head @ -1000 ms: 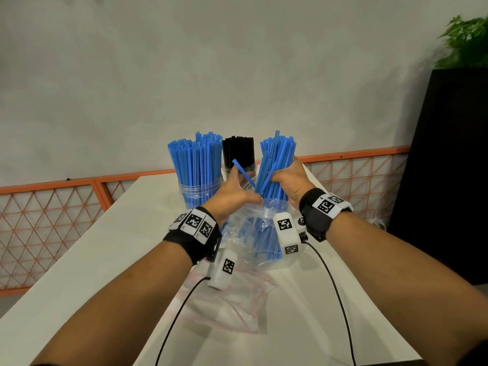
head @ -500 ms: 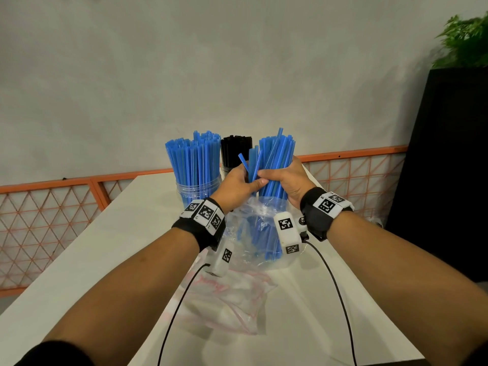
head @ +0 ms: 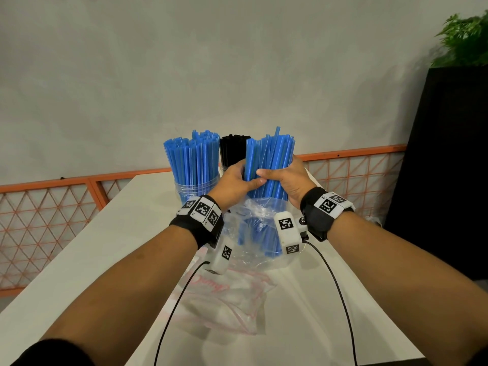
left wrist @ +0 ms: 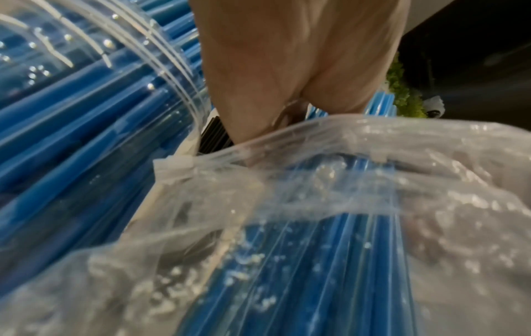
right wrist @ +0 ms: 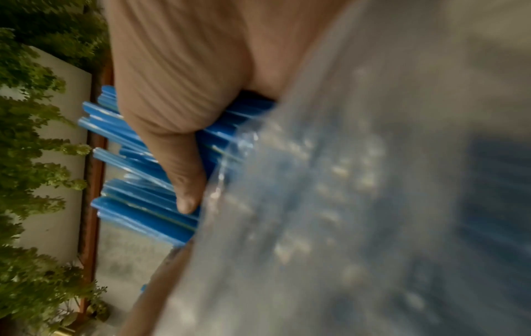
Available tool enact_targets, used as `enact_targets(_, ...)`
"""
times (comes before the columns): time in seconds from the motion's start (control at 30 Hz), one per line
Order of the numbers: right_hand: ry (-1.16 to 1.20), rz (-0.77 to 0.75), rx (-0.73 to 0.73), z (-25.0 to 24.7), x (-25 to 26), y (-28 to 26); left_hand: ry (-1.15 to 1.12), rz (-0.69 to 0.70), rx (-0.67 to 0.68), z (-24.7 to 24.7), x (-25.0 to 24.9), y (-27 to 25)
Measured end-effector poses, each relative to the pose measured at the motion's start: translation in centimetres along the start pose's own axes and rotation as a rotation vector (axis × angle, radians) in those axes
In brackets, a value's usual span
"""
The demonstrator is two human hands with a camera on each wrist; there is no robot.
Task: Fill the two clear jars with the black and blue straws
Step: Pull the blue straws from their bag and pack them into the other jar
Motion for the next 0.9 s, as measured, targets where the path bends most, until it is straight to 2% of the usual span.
enact_targets(0.13,0.003,0.016,-0.003,0.0,-0.1,0.1,-0.104,0.021,-0.054,-0.5,0.0,-0.4)
enact_targets(0.23,-0.012,0.017,-0.017,0.0,-0.2,0.2,-0.103,-0.022,-0.029,-0.4,0.3,-0.4)
enact_targets(0.33,-0.025,0.008,-0.053,-0.3,-0.2,0.2,-0.081,-0.035,-0.089,-1.2,0.1,-0.4)
enact_targets(0.5,-0.060,-0.021,-0.045,-0.1,0.0,0.1,-0.012,-0.033,-0.005,-0.1,-0.2,-0.3)
enact_targets(0.63,-0.091,-0.037,-0.074,-0.4,0.2,-0.1,-0.070,-0.022,-0.127,-1.4,-0.2,-0.1)
enact_targets(0.77,-0.138,-0.027,-0.088,-0.5,0.2,0.0,-0.021,-0.067,-0.027,-0.5,0.8,-0.5)
enact_targets(0.9,-0.174,-0.023,-0.108,-0.6,0.2,0.1,-0.133,0.022,-0.181,-2.1,-0.8,-1.3)
Point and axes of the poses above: each hand's wrist, its own y-axis towards the middle knuckle, its own z-axis out of the palm, x = y × z, the point moved 7 cm from there along y, towards the middle knuckle, and after that the axes turned 15 degrees about x, right-handed, at the moved point
